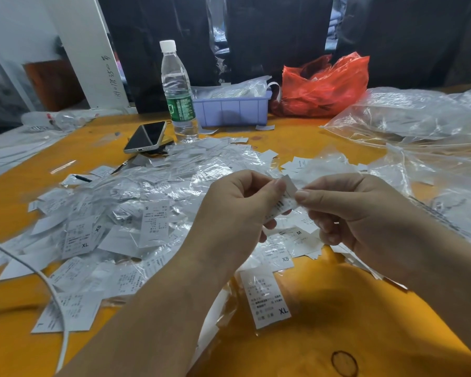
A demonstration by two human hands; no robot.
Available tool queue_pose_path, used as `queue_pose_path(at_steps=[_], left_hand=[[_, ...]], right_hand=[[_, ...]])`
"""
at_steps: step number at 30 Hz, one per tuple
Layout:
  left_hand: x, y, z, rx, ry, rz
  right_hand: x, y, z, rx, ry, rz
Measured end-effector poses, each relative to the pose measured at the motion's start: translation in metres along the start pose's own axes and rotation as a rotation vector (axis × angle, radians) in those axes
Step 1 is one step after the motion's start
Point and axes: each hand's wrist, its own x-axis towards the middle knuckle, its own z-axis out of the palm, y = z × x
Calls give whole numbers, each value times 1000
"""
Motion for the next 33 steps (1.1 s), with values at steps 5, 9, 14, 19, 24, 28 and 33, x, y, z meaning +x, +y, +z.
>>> queue_pose_path(at_steps=[5, 9, 14, 19, 24, 28, 33], left_hand=[[1, 3, 1, -63, -64, -78], [1, 2, 0, -20, -54, -64], [1, 1, -1, -8, -41, -65], [1, 0, -1, 55, -53, -30], [2, 2, -2, 63, -95, 4], [2, 3, -3, 87, -125, 5], [2, 5, -4, 61, -148, -58]], right_hand=[[2, 1, -2, 3, 107, -12], [3, 1, -3, 37, 154, -21], [1, -1, -1, 65, 132, -38], [1, -1, 2, 103, 134, -22], [2, 0, 1, 136, 126, -8], [2, -1, 0, 153, 124, -3], [0, -3, -1, 158, 133, -24]])
